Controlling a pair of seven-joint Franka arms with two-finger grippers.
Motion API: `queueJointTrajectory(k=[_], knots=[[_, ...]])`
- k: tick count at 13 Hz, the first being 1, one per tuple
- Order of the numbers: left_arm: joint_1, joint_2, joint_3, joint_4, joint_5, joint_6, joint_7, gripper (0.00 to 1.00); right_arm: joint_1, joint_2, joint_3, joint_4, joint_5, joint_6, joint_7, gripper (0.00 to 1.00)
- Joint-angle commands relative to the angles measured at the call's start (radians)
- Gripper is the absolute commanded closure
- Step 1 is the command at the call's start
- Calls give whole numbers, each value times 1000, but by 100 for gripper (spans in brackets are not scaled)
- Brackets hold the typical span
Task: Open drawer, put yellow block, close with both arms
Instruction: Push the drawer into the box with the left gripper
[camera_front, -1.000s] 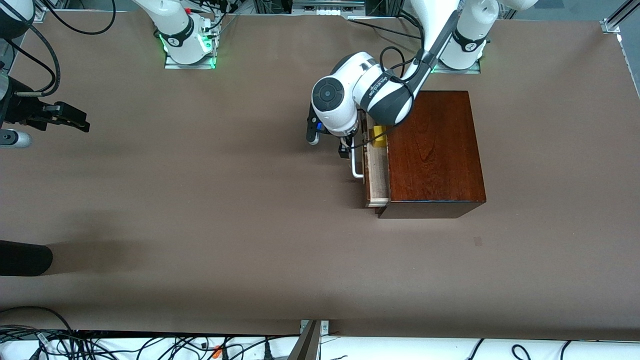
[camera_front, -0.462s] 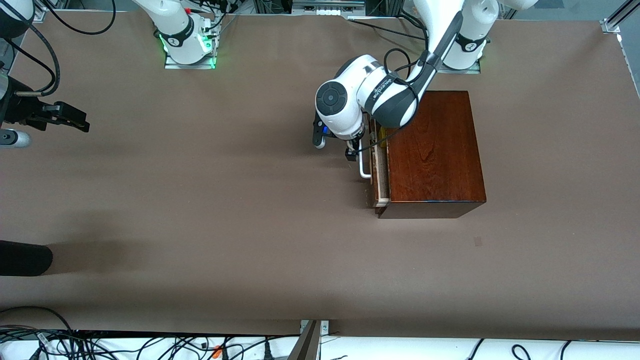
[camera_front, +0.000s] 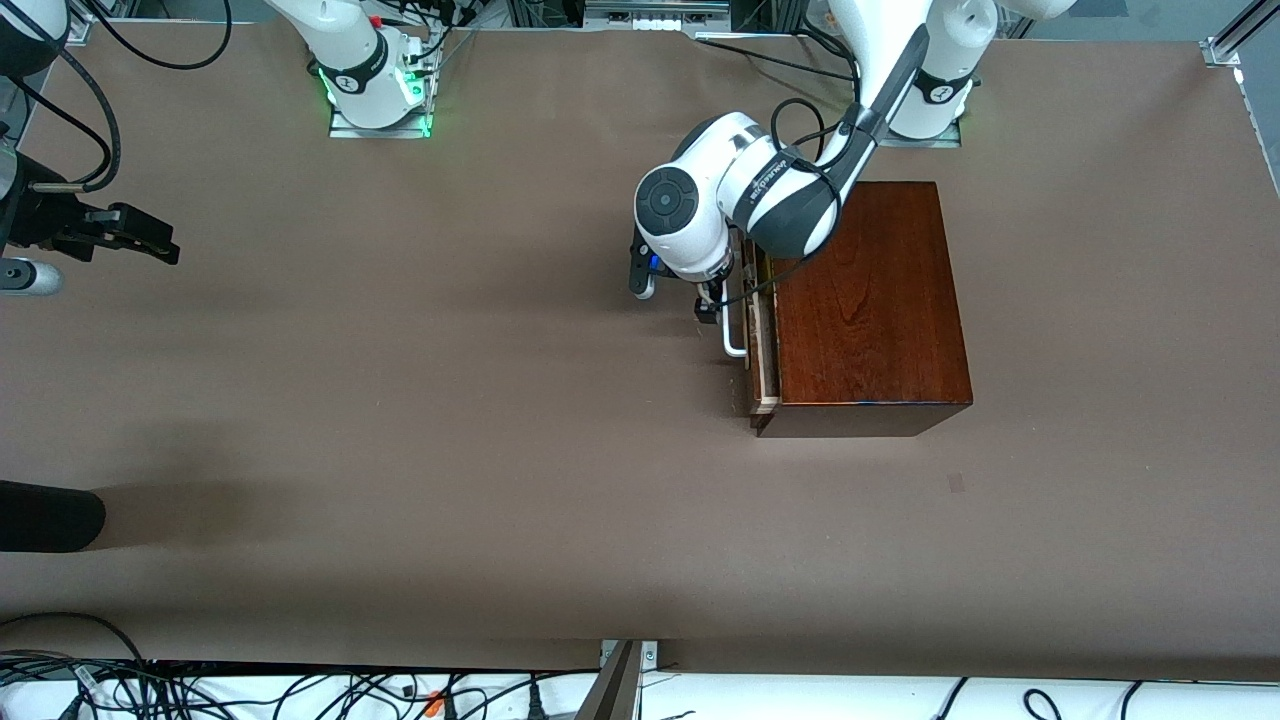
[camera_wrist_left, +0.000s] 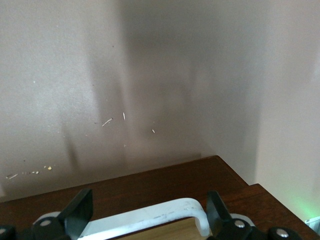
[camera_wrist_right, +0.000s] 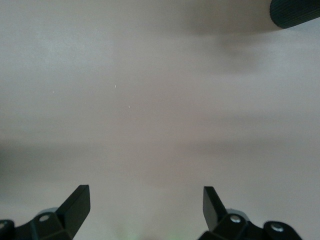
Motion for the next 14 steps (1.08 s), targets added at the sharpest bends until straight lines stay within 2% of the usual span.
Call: queueJointTrajectory(k=[1,14], knots=[[40,-30,11,-29,78,-3,19,0,-16,-22,17,-8,-6,1,-9,0],[63,-46,12,-36,78,-26,60,0,-16,-22,17,-8,-9,1,-8,0]])
